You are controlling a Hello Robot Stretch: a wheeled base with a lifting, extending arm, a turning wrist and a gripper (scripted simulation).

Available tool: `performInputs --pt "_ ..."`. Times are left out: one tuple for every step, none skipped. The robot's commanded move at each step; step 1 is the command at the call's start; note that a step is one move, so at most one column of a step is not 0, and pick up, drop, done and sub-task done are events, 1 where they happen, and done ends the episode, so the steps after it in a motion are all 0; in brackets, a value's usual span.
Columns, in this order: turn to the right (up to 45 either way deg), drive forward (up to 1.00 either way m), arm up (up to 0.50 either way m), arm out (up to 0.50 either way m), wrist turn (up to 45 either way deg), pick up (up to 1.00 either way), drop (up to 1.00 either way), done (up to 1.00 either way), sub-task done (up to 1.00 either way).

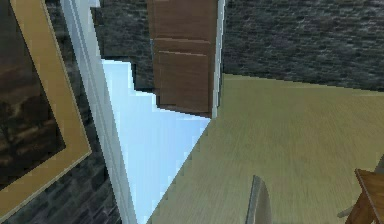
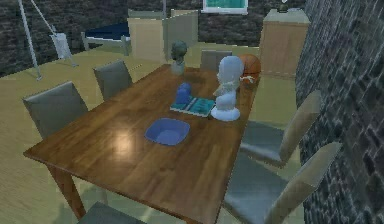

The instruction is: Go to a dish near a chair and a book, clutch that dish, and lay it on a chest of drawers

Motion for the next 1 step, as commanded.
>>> performInputs --pt "0.0 0.00 0.38 0.00 0.0 0.00 0.00 0.00 0.00"
